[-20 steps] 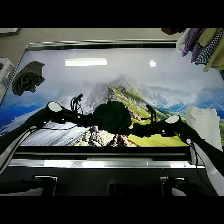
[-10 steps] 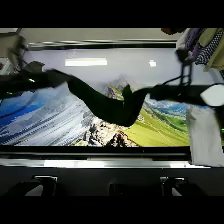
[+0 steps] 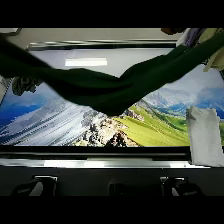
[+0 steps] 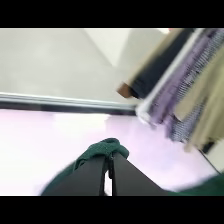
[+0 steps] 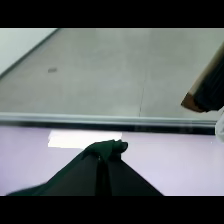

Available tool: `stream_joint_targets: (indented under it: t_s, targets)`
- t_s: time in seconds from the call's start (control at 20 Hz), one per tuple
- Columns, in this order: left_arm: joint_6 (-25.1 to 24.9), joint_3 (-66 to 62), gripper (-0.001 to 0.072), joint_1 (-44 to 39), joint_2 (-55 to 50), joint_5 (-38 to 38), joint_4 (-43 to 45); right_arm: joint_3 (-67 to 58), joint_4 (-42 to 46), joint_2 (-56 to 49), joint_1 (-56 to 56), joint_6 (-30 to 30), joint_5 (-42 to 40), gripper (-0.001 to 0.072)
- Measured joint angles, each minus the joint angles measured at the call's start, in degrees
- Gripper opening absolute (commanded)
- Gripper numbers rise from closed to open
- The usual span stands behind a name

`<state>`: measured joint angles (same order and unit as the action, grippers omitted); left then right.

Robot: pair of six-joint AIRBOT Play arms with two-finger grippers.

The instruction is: Fold the clothes and pants, and hang the long-sleeved shirts on hangers.

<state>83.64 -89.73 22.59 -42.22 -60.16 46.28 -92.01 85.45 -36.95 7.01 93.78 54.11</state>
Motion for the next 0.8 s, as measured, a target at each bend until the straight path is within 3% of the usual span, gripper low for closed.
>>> stream_joint_targets:
  t_s: [0.15, 0.35, 0.6, 0.8]
  targets:
    - [4.50, -0.37, 0.0017, 1.27, 1.84, 0.04, 6.51, -0.76, 3.04, 0.72, 0.00, 4.02, -2.60, 0.0028]
    - [7.30, 1.14, 0.0016, 1.05, -1.86, -0.04, 10.47, -1.07, 4.63, -6.84, 0.00, 8.59, -3.82, 0.0028]
    - [8.20, 8.87, 0.0017, -2.80, -14.53, -0.68, 11.96, -1.11, 3.61, -29.22, 0.00, 16.46, -3.13, 0.0029]
    - [8.35, 15.15, 0.0017, -5.46, -27.71, 0.37, 12.20, -1.11, -4.96, -48.68, 0.00, 19.15, -1.44, 0.0029]
